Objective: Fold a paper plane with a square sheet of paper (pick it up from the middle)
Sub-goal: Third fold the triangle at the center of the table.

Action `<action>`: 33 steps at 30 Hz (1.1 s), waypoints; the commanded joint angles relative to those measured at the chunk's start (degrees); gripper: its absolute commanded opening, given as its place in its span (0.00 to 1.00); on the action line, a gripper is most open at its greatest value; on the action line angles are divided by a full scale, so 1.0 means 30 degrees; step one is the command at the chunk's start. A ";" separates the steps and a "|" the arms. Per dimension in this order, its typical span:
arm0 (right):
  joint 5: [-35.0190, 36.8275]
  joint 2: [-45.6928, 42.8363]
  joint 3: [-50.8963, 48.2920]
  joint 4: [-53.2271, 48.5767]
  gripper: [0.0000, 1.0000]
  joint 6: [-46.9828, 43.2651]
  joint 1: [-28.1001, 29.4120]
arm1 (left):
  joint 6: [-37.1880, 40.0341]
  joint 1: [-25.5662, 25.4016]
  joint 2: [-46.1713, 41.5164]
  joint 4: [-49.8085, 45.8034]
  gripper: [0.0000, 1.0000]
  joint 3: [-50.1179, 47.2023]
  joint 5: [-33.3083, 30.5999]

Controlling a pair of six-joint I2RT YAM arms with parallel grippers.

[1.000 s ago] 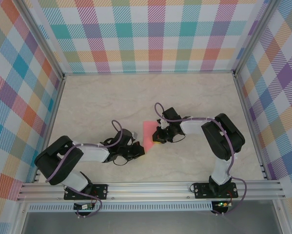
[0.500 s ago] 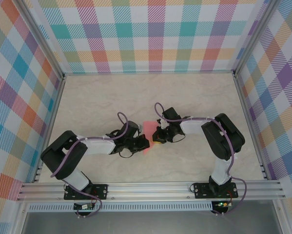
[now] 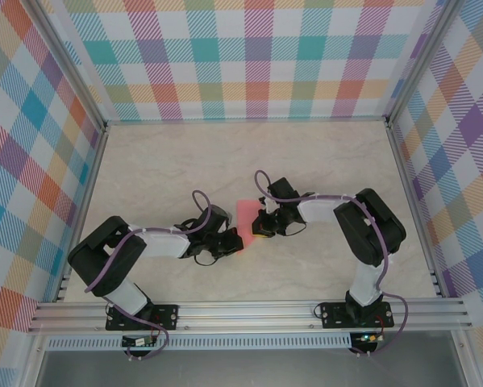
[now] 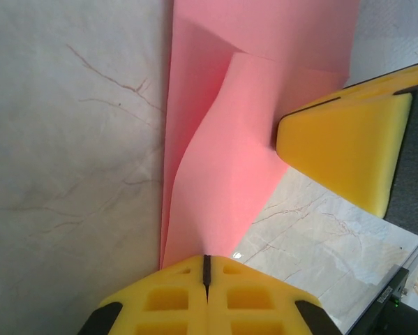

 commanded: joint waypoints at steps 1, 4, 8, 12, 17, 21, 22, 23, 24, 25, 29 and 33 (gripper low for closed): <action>-0.0911 -0.1094 -0.0156 0.0146 0.01 -0.1001 0.0034 | 0.0566 0.0115 0.0559 -0.2671 0.00 -0.0225 -0.0769; -0.1226 -0.1277 -0.0261 0.0260 0.01 -0.1076 0.0228 | 0.0500 0.0119 0.0648 -0.2688 0.00 -0.0164 -0.0784; -0.0644 -0.0619 -0.0248 0.0004 0.01 -0.0841 0.0774 | 0.0445 0.0141 0.0706 -0.2706 0.00 -0.0135 -0.0796; -0.0090 0.0137 -0.0066 -0.0247 0.01 -0.0616 0.1030 | 0.0441 0.0134 0.0736 -0.3119 0.00 0.0011 -0.0910; 0.1067 0.0685 0.0225 -0.1068 0.00 -0.1153 0.1063 | 0.0329 0.0119 0.0925 -0.4073 0.00 0.0186 -0.1140; 0.1968 0.0814 0.0002 -0.1413 0.00 -0.1844 0.0201 | 0.0207 0.0142 0.1043 -0.4716 0.00 0.0140 -0.1236; 0.2004 0.0776 -0.0167 -0.1303 0.00 -0.1947 -0.0324 | 0.0149 0.0128 0.1058 -0.4724 0.00 0.0038 -0.1238; 0.2017 0.0688 -0.0369 -0.1165 0.00 -0.2016 -0.0869 | 0.0119 0.0132 0.1031 -0.4726 0.00 -0.0089 -0.1236; 0.2046 0.0563 -0.0534 -0.1067 0.00 -0.2101 -0.1355 | 0.0095 0.0119 0.1007 -0.4720 0.00 -0.0160 -0.1236; 0.2185 0.0372 -0.0673 -0.0977 0.00 -0.2188 -0.1867 | 0.0082 0.0144 0.0978 -0.4695 0.00 -0.0233 -0.1237; 0.2652 -0.0531 -0.0515 -0.1541 0.00 -0.2476 -0.3211 | 0.0190 0.0129 0.0860 -0.4609 0.00 -0.0115 -0.1204; 0.2275 -0.2286 -0.0567 -0.1872 0.01 -0.2014 -0.3245 | 0.0525 0.0123 0.0752 -0.4244 0.00 0.0545 -0.0824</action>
